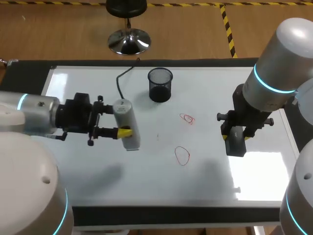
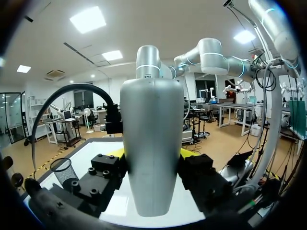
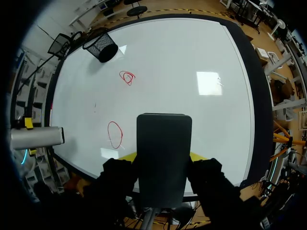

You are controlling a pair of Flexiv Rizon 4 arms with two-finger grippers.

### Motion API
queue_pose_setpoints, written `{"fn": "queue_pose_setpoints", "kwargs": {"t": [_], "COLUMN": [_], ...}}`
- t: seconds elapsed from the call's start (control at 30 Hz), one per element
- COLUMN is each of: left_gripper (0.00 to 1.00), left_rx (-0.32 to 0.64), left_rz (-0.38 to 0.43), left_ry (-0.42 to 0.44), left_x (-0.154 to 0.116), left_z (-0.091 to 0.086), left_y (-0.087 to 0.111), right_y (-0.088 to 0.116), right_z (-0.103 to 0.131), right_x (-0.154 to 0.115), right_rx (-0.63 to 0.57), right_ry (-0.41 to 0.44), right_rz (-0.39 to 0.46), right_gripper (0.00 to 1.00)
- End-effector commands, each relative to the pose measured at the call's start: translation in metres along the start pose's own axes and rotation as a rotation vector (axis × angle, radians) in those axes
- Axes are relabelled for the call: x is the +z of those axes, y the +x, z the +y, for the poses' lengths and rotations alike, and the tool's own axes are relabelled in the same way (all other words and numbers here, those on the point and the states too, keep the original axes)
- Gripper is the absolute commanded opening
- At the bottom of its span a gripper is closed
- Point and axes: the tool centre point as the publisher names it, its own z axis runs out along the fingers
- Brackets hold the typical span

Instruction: Pick up the inspection probe, press it on each red-marked spot on the whiteboard one by one, put down the probe, pick up the eraser, and wipe off all the red marks.

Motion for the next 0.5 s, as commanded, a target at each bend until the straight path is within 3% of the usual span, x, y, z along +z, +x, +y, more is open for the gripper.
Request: {"fn": "queue_pose_setpoints", "kwargs": {"t": [0.03, 0.3, 0.5], "left_gripper": [0.0, 0.0, 0.0], "left_rx": [0.005, -0.005, -0.005], "left_rz": [-0.018, -0.042, -0.042], "left_ry": [-0.004, 0.006, 0.006], "left_x": [-0.023, -0.043, -0.043], "left_z": [-0.008, -0.002, -0.002], "left_y": [0.011, 0.014, 0.014], "right_y": [-0.001, -0.001, -0.001], "right_z": [0.0, 0.0, 0.0], "right_x": [0.0, 0.0, 0.0], "right_rx": [-0.001, -0.001, -0.001], "right_ry": [-0.001, -0.001, -0.001], "right_rz": [0.002, 0.002, 0.002], "right_gripper": [0.0, 0.0, 0.0]}}
